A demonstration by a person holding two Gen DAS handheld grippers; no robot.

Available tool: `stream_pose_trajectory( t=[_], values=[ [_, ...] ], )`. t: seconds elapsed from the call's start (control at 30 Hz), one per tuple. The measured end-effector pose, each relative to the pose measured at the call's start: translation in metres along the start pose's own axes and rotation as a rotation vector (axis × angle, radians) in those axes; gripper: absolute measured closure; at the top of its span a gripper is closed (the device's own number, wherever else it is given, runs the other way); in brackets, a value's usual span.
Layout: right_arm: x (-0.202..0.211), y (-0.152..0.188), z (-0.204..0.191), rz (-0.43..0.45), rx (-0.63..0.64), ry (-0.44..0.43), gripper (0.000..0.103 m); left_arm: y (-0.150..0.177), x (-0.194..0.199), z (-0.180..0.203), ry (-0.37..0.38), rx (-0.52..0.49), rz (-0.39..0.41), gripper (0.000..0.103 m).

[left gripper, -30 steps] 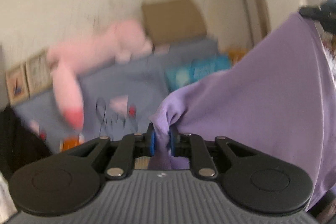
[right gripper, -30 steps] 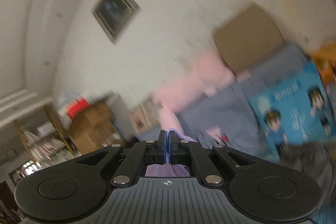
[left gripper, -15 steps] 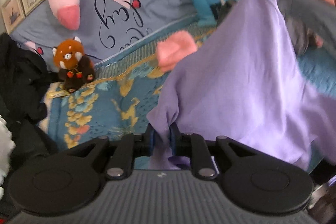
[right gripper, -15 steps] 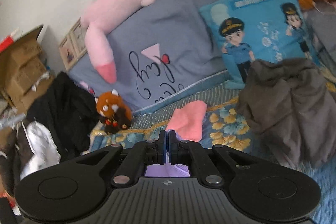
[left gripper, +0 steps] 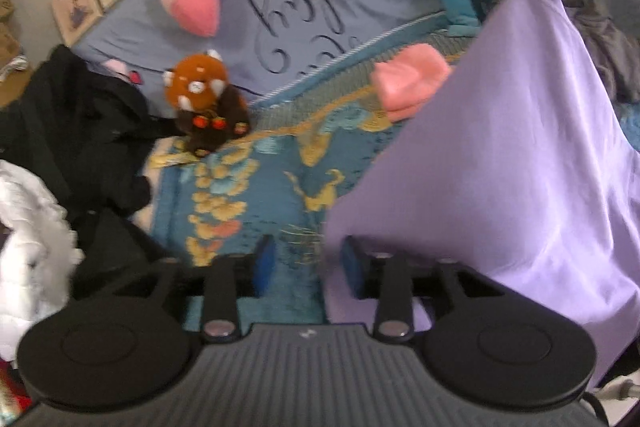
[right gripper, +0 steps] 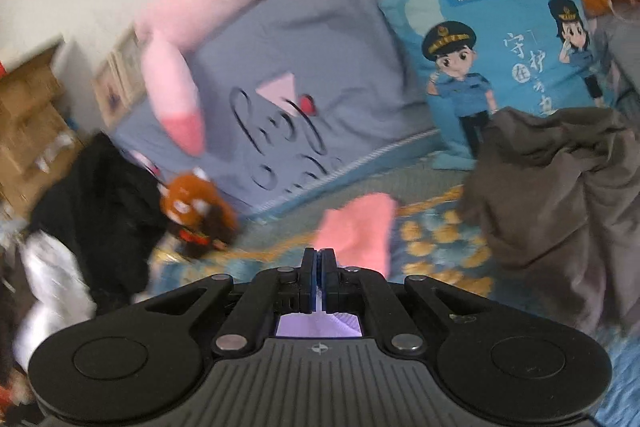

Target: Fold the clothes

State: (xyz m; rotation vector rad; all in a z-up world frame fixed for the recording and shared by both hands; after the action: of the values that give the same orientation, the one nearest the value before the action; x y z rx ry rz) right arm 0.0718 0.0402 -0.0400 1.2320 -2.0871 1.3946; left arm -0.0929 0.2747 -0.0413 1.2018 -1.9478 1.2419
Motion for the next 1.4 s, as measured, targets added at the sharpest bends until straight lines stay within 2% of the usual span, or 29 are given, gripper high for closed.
stream_pose_trajectory(
  t=[0.1, 0.13, 0.17, 0.27, 0.37, 0.53, 0.7, 0.8, 0.9, 0.93, 0.97, 1.0, 1.1, 1.17, 1.27, 1.4],
  values=[
    [-0.009, 0.004, 0.008, 0.003, 0.012, 0.041, 0.087, -0.001, 0.011, 0.005, -0.011, -0.017, 0.022, 0.034],
    [-0.008, 0.005, 0.011, 0.005, 0.011, 0.045, 0.079, -0.002, 0.015, 0.007, -0.014, -0.022, 0.029, 0.024],
    [-0.005, 0.007, 0.014, 0.009, 0.012, 0.044, 0.071, -0.003, 0.02, 0.011, -0.005, -0.03, 0.04, 0.022],
    [0.015, 0.019, 0.03, 0.015, 0.018, 0.045, 0.068, -0.008, 0.037, 0.037, 0.075, -0.07, 0.085, 0.022],
    [0.033, 0.056, 0.064, -0.062, 0.036, 0.105, 0.061, -0.01, 0.044, 0.078, 0.175, -0.131, 0.103, 0.02],
    [0.064, 0.118, 0.124, -0.198, 0.067, 0.209, 0.058, 0.001, 0.042, 0.169, 0.283, -0.281, 0.093, 0.02],
    [0.062, 0.166, 0.197, -0.347, -0.078, 0.259, 0.058, -0.001, 0.044, 0.242, 0.393, -0.347, 0.065, 0.015],
    [0.043, 0.178, 0.215, -0.414, -0.128, 0.228, 0.058, -0.009, 0.044, 0.268, 0.414, -0.362, 0.059, 0.013],
    [0.018, 0.185, 0.217, -0.489, -0.16, 0.147, 0.059, -0.02, 0.038, 0.275, 0.415, -0.363, 0.048, 0.01],
    [0.014, 0.186, 0.214, -0.483, -0.154, 0.133, 0.064, -0.024, 0.035, 0.274, 0.415, -0.358, 0.039, 0.009],
    [0.011, 0.185, 0.21, -0.473, -0.145, 0.122, 0.089, -0.028, 0.032, 0.273, 0.416, -0.354, 0.031, 0.008],
    [0.01, 0.184, 0.2, -0.466, -0.118, 0.083, 0.101, -0.03, 0.029, 0.271, 0.419, -0.353, 0.023, 0.007],
    [0.026, 0.181, 0.167, -0.363, -0.063, 0.005, 0.1, -0.033, 0.024, 0.262, 0.429, -0.359, 0.003, 0.005],
    [0.043, 0.182, 0.139, -0.283, 0.045, 0.016, 0.1, -0.034, 0.023, 0.256, 0.457, -0.359, -0.01, 0.004],
    [0.058, 0.187, 0.1, -0.2, 0.258, 0.064, 0.1, -0.037, 0.026, 0.242, 0.556, -0.356, -0.039, 0.001],
    [0.061, 0.202, 0.066, -0.159, 0.419, 0.091, 0.1, -0.042, 0.031, 0.225, 0.649, -0.37, -0.066, 0.001]
  ],
)
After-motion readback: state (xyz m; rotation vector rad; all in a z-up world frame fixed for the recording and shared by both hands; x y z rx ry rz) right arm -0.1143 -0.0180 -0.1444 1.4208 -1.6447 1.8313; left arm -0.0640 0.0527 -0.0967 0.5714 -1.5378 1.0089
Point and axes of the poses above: each gripper's, at about its wrist camera, not at the fingertips, and x roughly against the way its jaws point, z to its right, y to its underside, the point moved 7 cm from there along -x, roughly the way its jaws point, and after that the axes turned 15 degrees about -z, right-handed, at the moved point
